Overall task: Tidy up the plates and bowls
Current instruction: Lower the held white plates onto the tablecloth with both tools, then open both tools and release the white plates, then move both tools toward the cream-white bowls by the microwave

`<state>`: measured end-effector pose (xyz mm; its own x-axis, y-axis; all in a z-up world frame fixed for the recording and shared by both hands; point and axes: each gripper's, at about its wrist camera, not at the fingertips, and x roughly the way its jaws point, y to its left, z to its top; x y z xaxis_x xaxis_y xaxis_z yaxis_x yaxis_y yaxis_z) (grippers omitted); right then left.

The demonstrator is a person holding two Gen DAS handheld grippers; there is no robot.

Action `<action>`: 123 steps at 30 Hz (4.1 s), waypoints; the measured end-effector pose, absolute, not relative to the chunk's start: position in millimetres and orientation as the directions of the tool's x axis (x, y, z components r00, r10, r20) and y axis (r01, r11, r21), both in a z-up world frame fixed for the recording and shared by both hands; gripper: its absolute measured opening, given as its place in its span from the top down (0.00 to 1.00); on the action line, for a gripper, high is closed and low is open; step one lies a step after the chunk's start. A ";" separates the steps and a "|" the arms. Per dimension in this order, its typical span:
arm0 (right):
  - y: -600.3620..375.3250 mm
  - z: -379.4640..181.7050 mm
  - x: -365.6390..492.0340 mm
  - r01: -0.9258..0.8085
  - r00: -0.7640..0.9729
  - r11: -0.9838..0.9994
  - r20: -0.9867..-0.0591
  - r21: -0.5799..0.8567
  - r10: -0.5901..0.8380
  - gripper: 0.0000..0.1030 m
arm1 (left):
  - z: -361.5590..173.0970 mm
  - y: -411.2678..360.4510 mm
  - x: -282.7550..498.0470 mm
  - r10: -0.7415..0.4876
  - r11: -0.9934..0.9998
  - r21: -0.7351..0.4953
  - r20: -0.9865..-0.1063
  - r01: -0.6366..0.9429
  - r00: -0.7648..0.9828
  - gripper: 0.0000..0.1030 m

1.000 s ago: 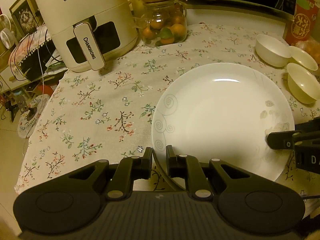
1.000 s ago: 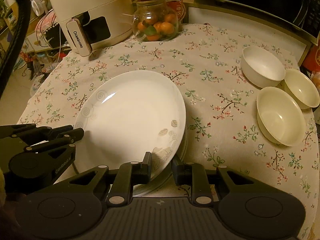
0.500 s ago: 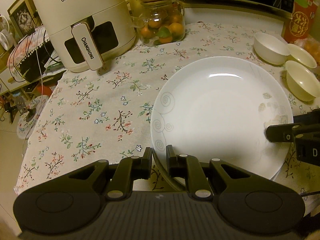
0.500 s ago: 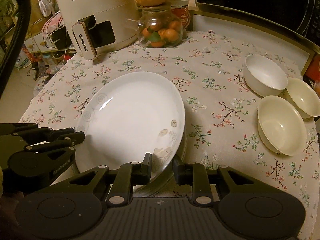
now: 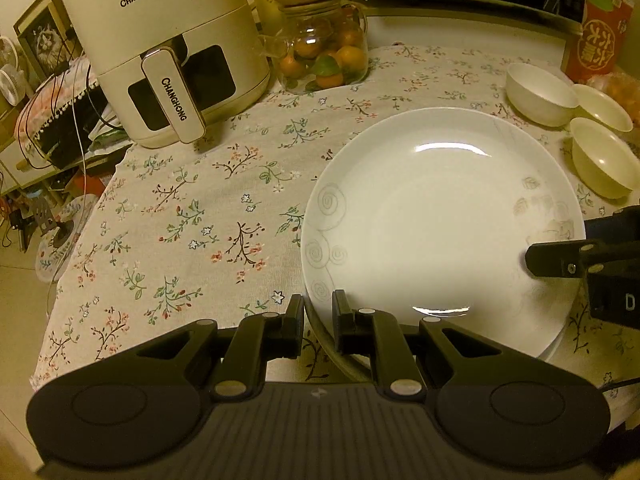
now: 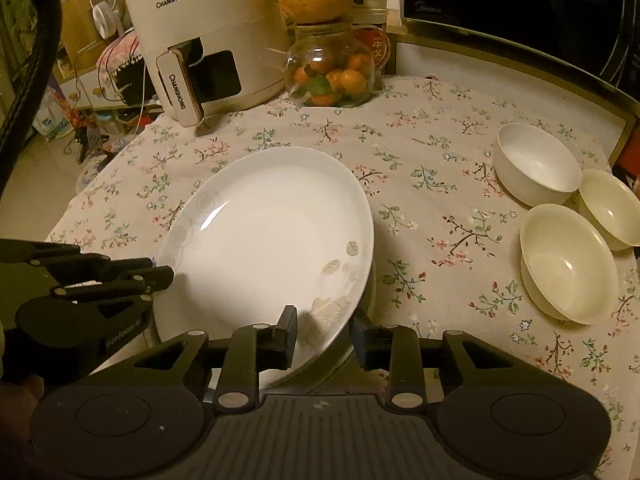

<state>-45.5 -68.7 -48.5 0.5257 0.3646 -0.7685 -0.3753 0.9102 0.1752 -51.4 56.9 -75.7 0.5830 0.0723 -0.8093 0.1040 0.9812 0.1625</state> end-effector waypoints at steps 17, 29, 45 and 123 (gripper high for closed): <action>-76.5 -48.7 -42.4 -0.360 0.506 0.906 -0.769 0.224 0.391 0.72 | -76.6 52.0 -53.9 0.095 0.967 0.217 -0.796 0.136 0.598 0.88; -77.8 -49.3 -43.4 -0.357 0.506 0.908 -0.772 0.218 0.384 0.73 | -78.3 50.3 -54.8 0.108 0.955 0.252 -0.787 0.157 0.608 0.88; -73.6 -52.9 -45.9 -0.354 0.508 0.920 -0.792 0.166 0.339 0.72 | -79.6 49.2 -55.9 0.110 0.950 0.264 -0.784 0.168 0.611 0.88; -273.3 -79.0 107.6 0.319 0.604 0.708 -0.711 0.630 0.360 0.63 | -76.5 -114.0 145.7 -0.249 0.966 -0.154 -0.771 0.208 0.587 0.37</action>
